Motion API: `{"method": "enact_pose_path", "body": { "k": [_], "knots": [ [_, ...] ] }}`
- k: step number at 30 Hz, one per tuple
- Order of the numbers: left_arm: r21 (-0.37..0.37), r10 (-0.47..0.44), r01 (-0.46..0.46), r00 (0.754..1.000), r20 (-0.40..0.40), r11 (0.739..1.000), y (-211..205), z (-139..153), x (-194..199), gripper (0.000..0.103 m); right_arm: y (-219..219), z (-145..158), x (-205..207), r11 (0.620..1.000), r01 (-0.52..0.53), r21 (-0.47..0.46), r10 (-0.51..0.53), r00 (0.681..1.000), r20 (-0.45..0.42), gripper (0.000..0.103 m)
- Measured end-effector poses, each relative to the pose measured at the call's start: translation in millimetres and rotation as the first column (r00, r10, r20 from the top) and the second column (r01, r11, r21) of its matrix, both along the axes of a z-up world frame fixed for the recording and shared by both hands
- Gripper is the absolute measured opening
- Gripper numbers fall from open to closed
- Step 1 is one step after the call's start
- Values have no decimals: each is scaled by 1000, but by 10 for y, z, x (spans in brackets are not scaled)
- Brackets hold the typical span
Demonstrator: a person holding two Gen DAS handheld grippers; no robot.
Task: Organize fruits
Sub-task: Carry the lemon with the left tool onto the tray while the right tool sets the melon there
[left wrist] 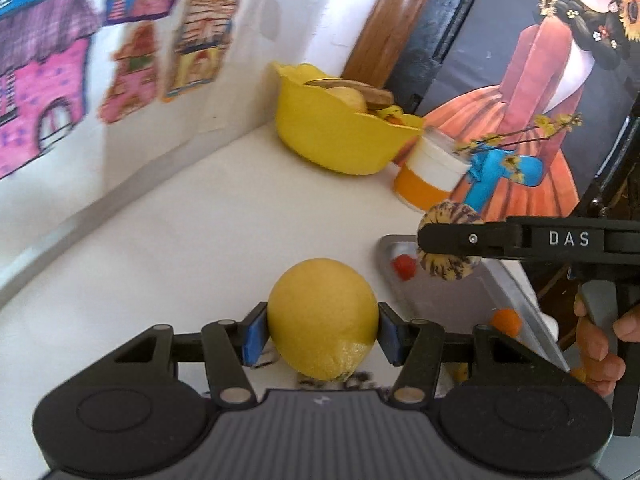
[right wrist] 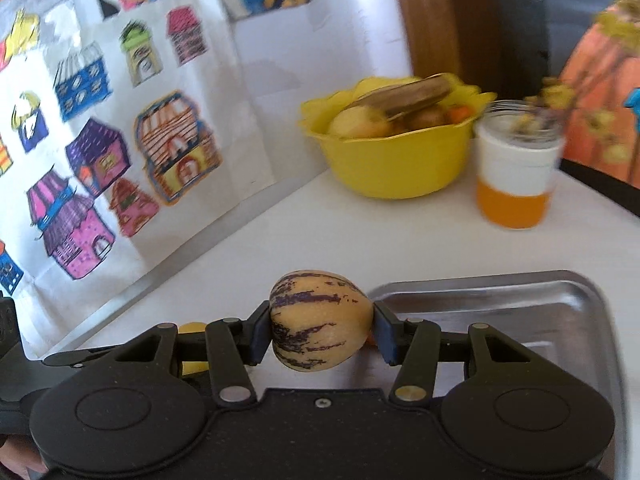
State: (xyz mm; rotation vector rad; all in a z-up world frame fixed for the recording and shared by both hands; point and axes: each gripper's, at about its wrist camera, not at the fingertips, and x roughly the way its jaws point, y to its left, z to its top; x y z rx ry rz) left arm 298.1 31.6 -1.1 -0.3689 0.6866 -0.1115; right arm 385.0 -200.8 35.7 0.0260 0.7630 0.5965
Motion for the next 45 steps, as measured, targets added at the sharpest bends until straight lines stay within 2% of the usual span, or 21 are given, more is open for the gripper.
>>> {"method": "enact_pose_path", "body": {
  "k": [11, 22, 45],
  "knots": [
    [-7, -58, 58, 998, 24, 998, -519, 107, 291, 60, -700, -71, -11, 990, 138, -12, -138, 990, 3, 53],
    [46, -104, 103, 994, 16, 994, -875, 119, 434, 60, -1127, -240, 35, 978, 210, 13, -210, 977, -31, 53],
    [75, -161, 162, 987, -24, 984, -1125, 22, 599, 60, -1128, -243, 70, 977, 214, -7, -214, 976, -49, 54]
  ]
}}
